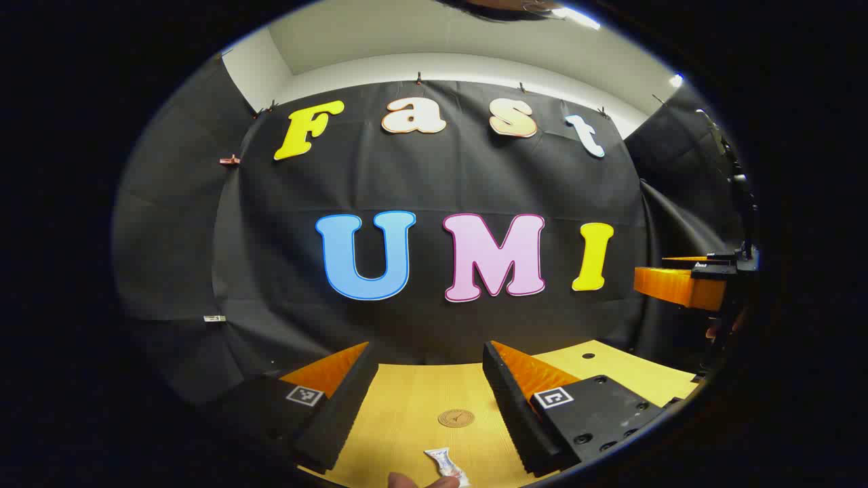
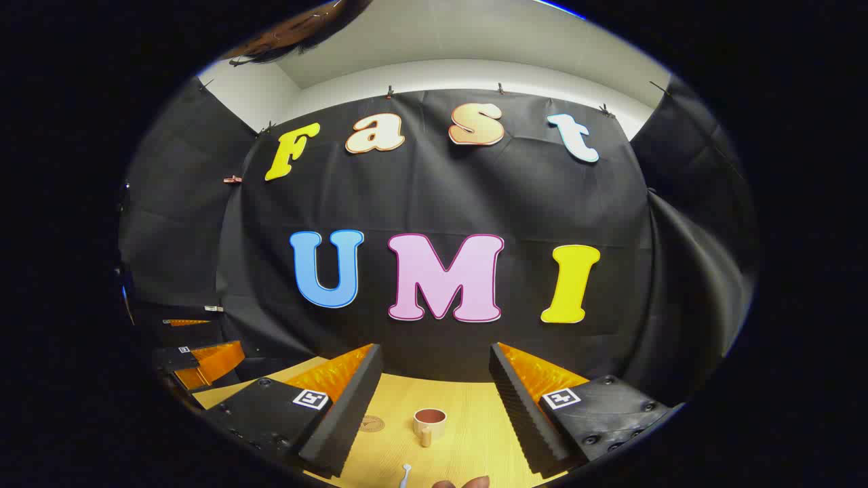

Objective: Put the toothbrush and toothpaste on the desktop into the cup, then pick up the cup and place it on the coaster on the desktop.

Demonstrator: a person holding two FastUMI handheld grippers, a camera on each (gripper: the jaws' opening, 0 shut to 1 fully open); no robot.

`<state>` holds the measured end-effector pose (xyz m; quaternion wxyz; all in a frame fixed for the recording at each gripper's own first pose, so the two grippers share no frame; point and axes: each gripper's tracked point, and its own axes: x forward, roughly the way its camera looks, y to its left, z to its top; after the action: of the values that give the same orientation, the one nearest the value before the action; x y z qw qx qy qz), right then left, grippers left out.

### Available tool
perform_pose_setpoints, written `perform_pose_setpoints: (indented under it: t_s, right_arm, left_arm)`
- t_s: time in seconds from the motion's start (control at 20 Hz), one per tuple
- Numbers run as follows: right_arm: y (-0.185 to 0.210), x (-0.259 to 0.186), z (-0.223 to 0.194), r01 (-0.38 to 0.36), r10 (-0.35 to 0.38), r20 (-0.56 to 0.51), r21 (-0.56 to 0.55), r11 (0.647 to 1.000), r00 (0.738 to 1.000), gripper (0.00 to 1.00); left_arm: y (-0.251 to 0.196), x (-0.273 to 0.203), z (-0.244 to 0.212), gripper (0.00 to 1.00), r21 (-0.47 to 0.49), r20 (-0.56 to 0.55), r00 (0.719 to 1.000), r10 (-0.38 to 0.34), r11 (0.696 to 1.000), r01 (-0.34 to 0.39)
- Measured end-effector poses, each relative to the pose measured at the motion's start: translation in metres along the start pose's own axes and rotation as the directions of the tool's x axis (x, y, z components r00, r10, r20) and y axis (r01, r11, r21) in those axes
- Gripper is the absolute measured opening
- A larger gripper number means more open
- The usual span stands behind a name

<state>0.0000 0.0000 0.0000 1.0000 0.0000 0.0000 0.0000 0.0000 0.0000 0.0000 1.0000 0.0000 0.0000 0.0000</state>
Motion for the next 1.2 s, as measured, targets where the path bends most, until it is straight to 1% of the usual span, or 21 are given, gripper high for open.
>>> perform_pose_setpoints:
  t_s: [0.3, 0.35, 0.4, 0.45, 0.6, 0.65, 0.75, 0.8, 0.85, 0.9, 1.0, 1.15, 1.2]
  right_arm:
    - [-0.001, -0.001, -0.001, -0.004, 0.004, -0.002, -0.007, 1.000, 1.000, 0.97]
    - [-0.002, -0.001, -0.002, -0.003, 0.003, -0.005, -0.004, 1.000, 1.000, 0.94]
    - [-0.002, -0.001, -0.002, -0.004, 0.004, -0.009, -0.001, 1.000, 1.000, 0.94]
    - [-0.002, -0.001, -0.002, -0.004, 0.004, -0.012, 0.001, 1.000, 1.000, 0.97]
    - [-0.003, -0.003, -0.004, -0.007, 0.007, -0.016, -0.003, 1.000, 1.000, 0.97]
    - [-0.004, -0.003, -0.005, -0.007, 0.007, -0.019, -0.003, 1.000, 1.000, 0.94]
    - [-0.005, -0.002, -0.008, -0.008, 0.008, -0.025, -0.001, 1.000, 1.000, 0.94]
    - [-0.005, -0.002, -0.009, -0.011, 0.010, -0.029, -0.001, 1.000, 1.000, 0.97]
    - [-0.005, -0.002, -0.010, -0.012, 0.012, -0.033, -0.002, 1.000, 0.999, 0.94]
    - [-0.006, -0.003, -0.011, -0.012, 0.012, -0.037, -0.005, 1.000, 0.999, 0.97]
    - [-0.007, -0.003, -0.015, -0.014, 0.013, -0.045, -0.007, 1.000, 0.999, 0.97]
    - [-0.009, -0.004, -0.025, -0.021, 0.021, -0.070, -0.006, 1.000, 0.997, 0.97]
    - [-0.011, -0.005, -0.030, -0.025, 0.024, -0.082, -0.009, 1.000, 0.996, 0.94]
  left_arm:
    - [-0.007, 0.001, -0.003, 0.96, 0.006, -0.016, 1.000, -0.002, 1.000, 0.002]
    - [-0.008, 0.002, -0.003, 0.96, 0.006, -0.018, 1.000, -0.002, 1.000, 0.002]
    - [-0.009, 0.001, -0.002, 0.96, 0.007, -0.022, 1.000, -0.002, 1.000, 0.002]
    - [-0.010, 0.000, -0.005, 0.96, 0.008, -0.025, 1.000, -0.002, 1.000, 0.002]
    - [-0.011, 0.001, -0.006, 0.96, 0.010, -0.036, 0.999, 0.001, 1.000, 0.000]
    - [-0.012, 0.001, -0.008, 0.96, 0.009, -0.040, 0.999, -0.002, 1.000, 0.002]
    - [-0.015, 0.002, -0.011, 0.96, 0.014, -0.053, 0.999, -0.004, 1.000, 0.004]
    - [-0.015, 0.002, -0.014, 0.96, 0.017, -0.067, 0.998, -0.003, 1.000, 0.005]
    - [-0.017, 0.004, -0.021, 0.96, 0.017, -0.088, 0.996, -0.003, 1.000, 0.004]
    - [-0.019, 0.006, -0.027, 0.96, 0.014, -0.109, 0.994, -0.007, 1.000, 0.008]
    - [-0.027, 0.010, -0.046, 0.96, 0.007, -0.161, 0.987, -0.025, 1.000, 0.026]
    - [-0.030, 0.014, -0.088, 0.96, 0.011, -0.248, 0.968, -0.030, 0.999, 0.034]
    - [-0.030, 0.016, -0.103, 0.97, 0.013, -0.278, 0.960, -0.025, 0.999, 0.030]
